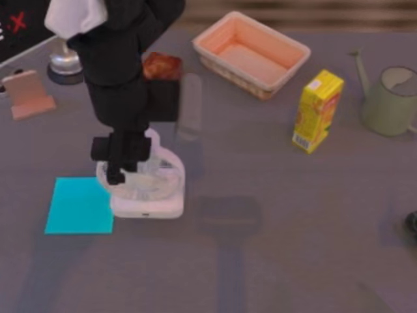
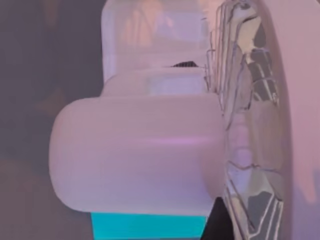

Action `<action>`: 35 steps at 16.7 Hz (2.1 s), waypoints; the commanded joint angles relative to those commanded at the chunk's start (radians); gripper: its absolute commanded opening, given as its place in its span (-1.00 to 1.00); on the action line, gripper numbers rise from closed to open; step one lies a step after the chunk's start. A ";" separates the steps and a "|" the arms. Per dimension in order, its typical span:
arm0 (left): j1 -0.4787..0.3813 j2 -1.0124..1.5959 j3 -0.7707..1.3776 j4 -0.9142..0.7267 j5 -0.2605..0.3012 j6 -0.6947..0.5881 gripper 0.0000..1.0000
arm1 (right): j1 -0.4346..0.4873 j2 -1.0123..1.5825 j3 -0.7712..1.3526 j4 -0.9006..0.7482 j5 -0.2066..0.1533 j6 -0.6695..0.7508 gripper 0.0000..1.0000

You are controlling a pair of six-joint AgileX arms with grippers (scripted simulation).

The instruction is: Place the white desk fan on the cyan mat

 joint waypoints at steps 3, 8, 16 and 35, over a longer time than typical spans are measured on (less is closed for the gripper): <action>0.107 -0.033 -0.027 -0.006 0.003 0.097 -1.00 | 0.000 0.000 0.000 0.000 0.000 0.000 1.00; 0.310 -0.097 -0.081 -0.014 0.009 0.282 -1.00 | 0.000 0.000 0.000 0.000 0.000 0.000 1.00; 0.344 -0.106 -0.103 0.003 0.010 0.317 -1.00 | 0.000 0.000 0.000 0.000 0.000 0.000 1.00; 0.347 -0.096 -0.211 0.121 0.011 0.318 0.51 | 0.000 0.000 0.000 0.000 0.000 0.000 1.00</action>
